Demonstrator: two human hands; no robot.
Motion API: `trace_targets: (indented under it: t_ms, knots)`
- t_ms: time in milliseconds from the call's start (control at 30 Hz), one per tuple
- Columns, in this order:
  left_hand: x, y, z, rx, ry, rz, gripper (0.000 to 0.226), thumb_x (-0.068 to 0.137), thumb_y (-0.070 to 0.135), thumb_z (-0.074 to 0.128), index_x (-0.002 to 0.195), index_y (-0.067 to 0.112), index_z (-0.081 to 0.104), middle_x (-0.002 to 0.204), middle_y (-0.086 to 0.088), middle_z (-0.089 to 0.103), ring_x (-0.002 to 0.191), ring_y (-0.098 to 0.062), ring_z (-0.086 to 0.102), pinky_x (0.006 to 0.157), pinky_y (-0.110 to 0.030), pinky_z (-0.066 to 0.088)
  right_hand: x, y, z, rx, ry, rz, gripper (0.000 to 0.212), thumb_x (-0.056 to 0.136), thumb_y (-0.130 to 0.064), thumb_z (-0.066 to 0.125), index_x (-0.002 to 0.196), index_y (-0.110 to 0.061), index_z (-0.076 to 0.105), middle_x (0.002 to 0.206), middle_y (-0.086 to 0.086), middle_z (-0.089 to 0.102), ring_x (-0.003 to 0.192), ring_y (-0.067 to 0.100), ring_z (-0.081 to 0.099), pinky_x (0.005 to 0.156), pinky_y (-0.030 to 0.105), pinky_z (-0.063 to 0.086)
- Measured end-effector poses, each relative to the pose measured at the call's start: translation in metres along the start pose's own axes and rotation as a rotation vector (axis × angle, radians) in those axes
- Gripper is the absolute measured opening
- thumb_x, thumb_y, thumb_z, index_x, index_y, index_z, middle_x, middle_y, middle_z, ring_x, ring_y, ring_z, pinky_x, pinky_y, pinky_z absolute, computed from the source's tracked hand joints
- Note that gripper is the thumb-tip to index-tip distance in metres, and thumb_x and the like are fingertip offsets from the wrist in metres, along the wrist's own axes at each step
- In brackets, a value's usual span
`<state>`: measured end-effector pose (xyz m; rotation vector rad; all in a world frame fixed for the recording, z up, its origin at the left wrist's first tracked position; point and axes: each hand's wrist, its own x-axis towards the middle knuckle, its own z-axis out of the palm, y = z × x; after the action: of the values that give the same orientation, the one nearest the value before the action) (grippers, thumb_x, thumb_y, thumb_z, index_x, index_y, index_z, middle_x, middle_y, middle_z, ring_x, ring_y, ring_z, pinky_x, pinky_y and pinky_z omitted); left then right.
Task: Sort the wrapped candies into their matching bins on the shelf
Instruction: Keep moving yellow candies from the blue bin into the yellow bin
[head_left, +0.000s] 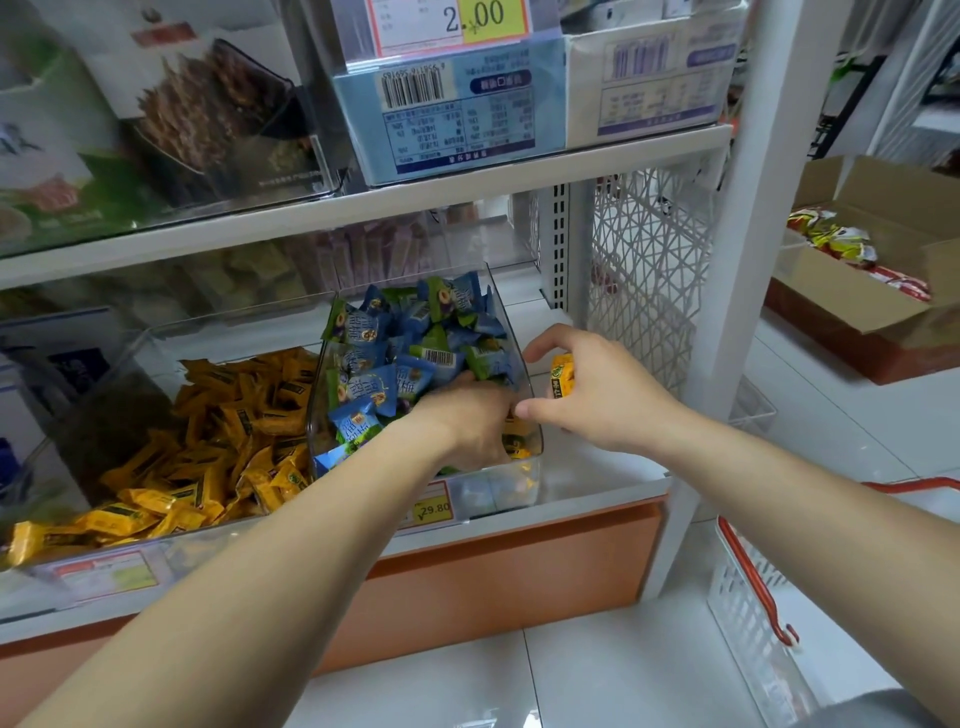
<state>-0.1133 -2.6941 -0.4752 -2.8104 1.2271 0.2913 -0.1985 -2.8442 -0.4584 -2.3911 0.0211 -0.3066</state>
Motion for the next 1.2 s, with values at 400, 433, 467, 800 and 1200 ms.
trace_targets:
  t_ms: [400,433,467,800,1200]
  knots:
    - [-0.022,-0.014,-0.015,-0.424,0.179,0.076,0.03,0.081,0.044,0.073,0.103,0.025,0.066,0.09,0.005,0.068,0.081,-0.013,0.064,0.069,-0.034,0.053,0.004,0.005,-0.002,0.064,-0.015,0.001,0.046,0.07,-0.042,0.084,0.108,-0.032,0.06,0.077,-0.013,0.059,0.07,0.007,0.062,0.06,0.027,0.047]
    - [-0.025,-0.015,-0.018,-0.47,0.201,0.078,0.029,0.081,0.042,0.073,0.103,0.025,0.067,0.09,0.006,0.069,0.081,-0.012,0.064,0.07,-0.035,0.053,0.004,0.005,-0.001,0.067,-0.011,0.004,0.043,0.072,-0.042,0.083,0.107,-0.032,0.06,0.079,-0.014,0.059,0.072,0.007,0.061,0.06,0.027,0.045]
    - [-0.028,-0.016,-0.021,-0.514,0.232,0.075,0.025,0.082,0.039,0.073,0.103,0.026,0.067,0.089,0.007,0.069,0.08,-0.01,0.064,0.071,-0.034,0.053,0.006,0.004,-0.002,0.071,0.004,0.006,0.038,0.074,-0.043,0.081,0.105,-0.032,0.062,0.082,-0.014,0.061,0.075,0.007,0.06,0.061,0.027,0.046]
    - [-0.048,-0.014,-0.045,-0.93,0.522,0.045,0.024,0.09,0.016,0.071,0.113,0.018,0.07,0.092,0.007,0.074,0.078,-0.001,0.067,0.066,-0.018,0.051,0.015,-0.013,0.0,0.358,0.134,0.08,0.032,0.09,-0.052,0.057,0.09,-0.022,0.065,0.055,-0.011,0.057,0.06,0.015,0.059,0.061,0.035,0.049]
    - [-0.118,-0.047,-0.048,-1.476,0.597,-0.109,0.03,0.096,0.019,0.064,0.125,0.023,0.058,0.087,-0.003,0.071,0.07,-0.017,0.071,0.065,-0.03,0.057,0.015,-0.089,0.019,0.326,0.014,-0.175,0.028,0.076,-0.052,0.078,0.091,-0.032,0.067,0.077,-0.018,0.064,0.067,0.002,0.059,0.054,0.019,0.046]
